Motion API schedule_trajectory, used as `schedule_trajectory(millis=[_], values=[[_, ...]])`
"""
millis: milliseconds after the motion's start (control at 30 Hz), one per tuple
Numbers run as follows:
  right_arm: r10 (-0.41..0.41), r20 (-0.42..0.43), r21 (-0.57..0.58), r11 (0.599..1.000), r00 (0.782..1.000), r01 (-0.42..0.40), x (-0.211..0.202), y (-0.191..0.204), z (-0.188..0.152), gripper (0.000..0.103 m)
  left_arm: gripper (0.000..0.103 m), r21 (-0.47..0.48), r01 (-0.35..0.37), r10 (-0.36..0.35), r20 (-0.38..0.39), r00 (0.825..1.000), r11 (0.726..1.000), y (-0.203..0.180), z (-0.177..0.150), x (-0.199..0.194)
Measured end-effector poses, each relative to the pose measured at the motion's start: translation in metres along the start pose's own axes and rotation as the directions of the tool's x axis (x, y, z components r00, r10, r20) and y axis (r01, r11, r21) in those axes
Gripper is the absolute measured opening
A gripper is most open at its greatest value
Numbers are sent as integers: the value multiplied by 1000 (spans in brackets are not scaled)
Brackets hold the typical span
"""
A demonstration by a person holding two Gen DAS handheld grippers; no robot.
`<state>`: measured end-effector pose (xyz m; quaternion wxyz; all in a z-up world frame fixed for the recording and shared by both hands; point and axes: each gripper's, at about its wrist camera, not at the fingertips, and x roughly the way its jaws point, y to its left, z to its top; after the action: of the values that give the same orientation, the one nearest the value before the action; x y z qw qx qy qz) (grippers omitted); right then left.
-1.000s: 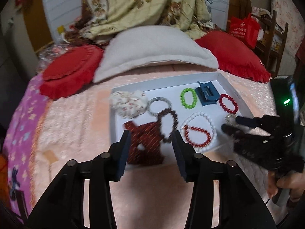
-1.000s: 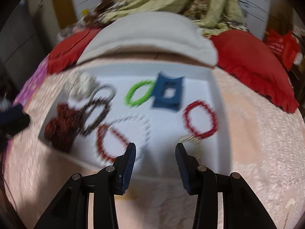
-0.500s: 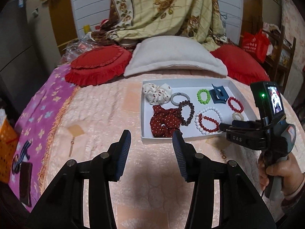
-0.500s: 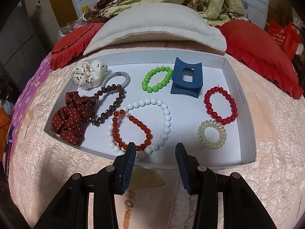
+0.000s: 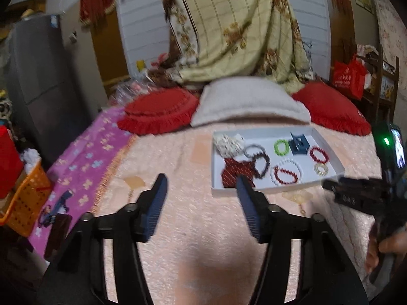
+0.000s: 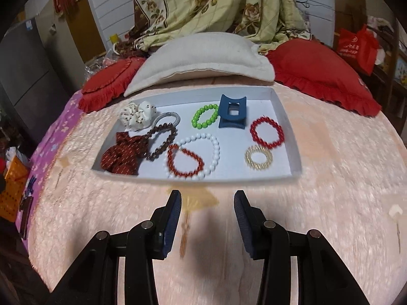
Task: Organize jewelry
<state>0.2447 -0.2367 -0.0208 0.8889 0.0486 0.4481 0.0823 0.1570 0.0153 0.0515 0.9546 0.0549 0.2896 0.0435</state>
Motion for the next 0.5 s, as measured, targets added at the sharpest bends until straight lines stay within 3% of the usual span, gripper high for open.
schedule_trajectory(millis=[100, 200, 500], values=[[4, 13, 11, 1000, 1000, -4, -17, 1, -16, 41, 80, -16, -55, 56, 80, 995, 998, 5, -1, -21], [11, 18, 17, 1000, 1000, -11, -32, 3, -29, 41, 86, -55, -89, 96, 135, 986, 994, 14, -2, -39], [2, 57, -12, 1000, 998, -1, -74, 21, -57, 41, 87, -122, -148, 169, 179, 969, 981, 31, -6, -73]])
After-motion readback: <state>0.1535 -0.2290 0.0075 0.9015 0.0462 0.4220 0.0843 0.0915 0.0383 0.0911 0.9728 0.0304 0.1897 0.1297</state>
